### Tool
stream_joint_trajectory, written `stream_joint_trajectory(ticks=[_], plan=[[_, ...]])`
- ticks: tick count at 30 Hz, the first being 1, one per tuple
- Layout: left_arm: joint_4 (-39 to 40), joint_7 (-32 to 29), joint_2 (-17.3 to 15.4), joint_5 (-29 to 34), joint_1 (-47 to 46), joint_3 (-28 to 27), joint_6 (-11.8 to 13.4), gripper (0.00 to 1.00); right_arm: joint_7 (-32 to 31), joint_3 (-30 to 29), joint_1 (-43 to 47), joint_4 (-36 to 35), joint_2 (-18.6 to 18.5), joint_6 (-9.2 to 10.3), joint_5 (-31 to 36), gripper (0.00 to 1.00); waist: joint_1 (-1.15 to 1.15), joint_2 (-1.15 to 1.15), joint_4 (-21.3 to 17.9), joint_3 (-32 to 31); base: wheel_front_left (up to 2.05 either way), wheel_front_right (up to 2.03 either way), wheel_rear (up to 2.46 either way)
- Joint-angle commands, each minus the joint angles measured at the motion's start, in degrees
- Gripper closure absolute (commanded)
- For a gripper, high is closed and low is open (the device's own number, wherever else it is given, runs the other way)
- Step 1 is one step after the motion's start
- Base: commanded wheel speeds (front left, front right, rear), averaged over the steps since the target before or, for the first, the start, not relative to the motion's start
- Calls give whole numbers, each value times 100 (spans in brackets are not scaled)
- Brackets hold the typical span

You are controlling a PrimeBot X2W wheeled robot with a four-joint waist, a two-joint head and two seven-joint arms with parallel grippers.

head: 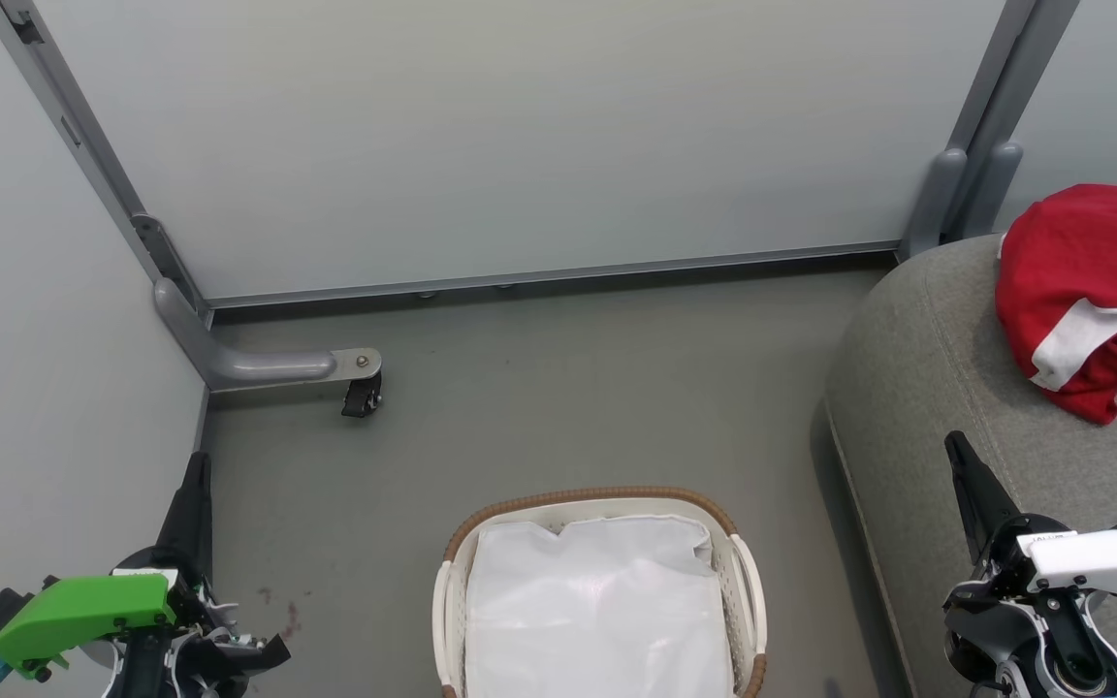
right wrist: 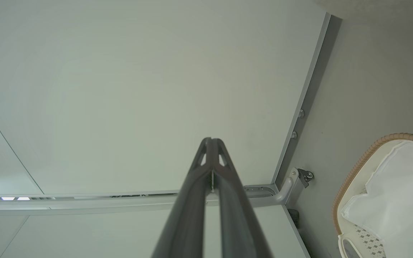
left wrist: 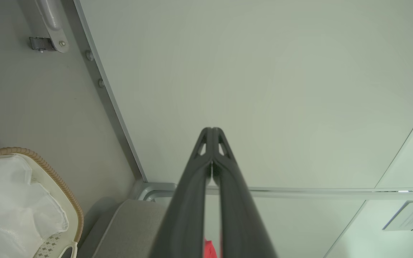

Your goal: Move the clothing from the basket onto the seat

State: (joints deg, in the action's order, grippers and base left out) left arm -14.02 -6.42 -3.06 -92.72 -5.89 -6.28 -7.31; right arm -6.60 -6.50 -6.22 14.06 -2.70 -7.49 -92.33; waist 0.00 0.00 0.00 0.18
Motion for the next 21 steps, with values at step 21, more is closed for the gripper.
stream_joint_trajectory(ticks=[21], plan=[[8,-12,0,27,-59,-29,-34,100,-9,-11,5,-16,-34,0,-18,100,0,0,0,0,0,0,0]])
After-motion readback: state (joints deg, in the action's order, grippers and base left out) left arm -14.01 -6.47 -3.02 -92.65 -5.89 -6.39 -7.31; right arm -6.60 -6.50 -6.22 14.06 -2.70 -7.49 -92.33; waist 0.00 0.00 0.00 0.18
